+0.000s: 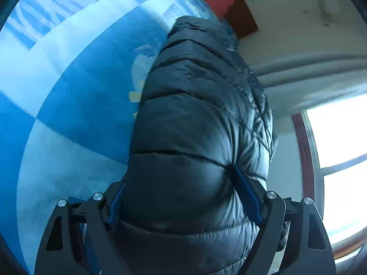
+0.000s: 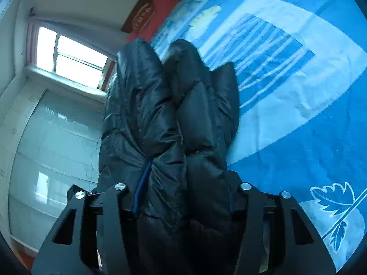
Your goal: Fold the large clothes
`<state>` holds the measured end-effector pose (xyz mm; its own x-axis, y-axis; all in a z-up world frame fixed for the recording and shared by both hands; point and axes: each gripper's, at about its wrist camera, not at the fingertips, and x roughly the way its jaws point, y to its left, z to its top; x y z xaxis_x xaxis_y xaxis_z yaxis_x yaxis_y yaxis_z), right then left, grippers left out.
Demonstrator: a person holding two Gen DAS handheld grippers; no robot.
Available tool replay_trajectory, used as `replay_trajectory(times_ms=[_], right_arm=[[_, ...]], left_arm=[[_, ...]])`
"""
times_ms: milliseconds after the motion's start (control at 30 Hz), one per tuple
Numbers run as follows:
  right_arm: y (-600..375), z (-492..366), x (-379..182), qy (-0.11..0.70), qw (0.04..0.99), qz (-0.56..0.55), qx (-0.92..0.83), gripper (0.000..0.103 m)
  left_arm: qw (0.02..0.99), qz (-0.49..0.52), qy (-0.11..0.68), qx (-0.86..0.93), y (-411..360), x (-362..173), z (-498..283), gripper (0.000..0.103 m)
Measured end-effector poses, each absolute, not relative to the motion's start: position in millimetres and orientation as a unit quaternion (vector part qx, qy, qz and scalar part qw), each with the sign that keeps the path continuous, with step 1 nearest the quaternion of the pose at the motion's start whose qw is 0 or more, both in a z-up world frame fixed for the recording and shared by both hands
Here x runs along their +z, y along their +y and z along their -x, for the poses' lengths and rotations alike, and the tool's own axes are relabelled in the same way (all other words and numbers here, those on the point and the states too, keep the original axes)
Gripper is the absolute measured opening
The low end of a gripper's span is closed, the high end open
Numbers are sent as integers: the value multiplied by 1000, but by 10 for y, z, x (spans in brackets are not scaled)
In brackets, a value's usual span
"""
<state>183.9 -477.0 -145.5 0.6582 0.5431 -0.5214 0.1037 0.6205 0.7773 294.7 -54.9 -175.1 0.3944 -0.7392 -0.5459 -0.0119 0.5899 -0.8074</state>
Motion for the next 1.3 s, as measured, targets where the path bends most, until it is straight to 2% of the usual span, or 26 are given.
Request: replay_trajectory(times_ms=[133, 400, 667, 733, 900, 1067, 1300], right_arm=[[-4615, -1897, -1326, 373, 819, -407, 154, 42], [-4100, -2286, -1262, 365, 810, -415, 197, 41], [-3755, -2509, -1505, 393, 798, -413, 197, 43], [-3767, -2504, -1503, 396, 799, -410, 190, 49], [-3792, -2400, -1404, 401, 810, -385, 188, 77], [-3934, -2315, -1257, 397, 818, -371, 191, 80], [-3897, -2797, -1169, 406, 814, -371, 188, 84]], left_arm=[[760, 360, 474, -261, -452, -1553, -2958, 80], [792, 342, 442, -247, 133, -1233, -3027, 80], [783, 364, 461, -205, 580, -1591, -3062, 80], [781, 367, 462, -203, 594, -1664, -3065, 82], [766, 376, 471, -223, 650, -1676, -3106, 84], [765, 388, 458, -234, 904, -1607, -3082, 83], [775, 380, 458, -213, 835, -1593, -3431, 84]])
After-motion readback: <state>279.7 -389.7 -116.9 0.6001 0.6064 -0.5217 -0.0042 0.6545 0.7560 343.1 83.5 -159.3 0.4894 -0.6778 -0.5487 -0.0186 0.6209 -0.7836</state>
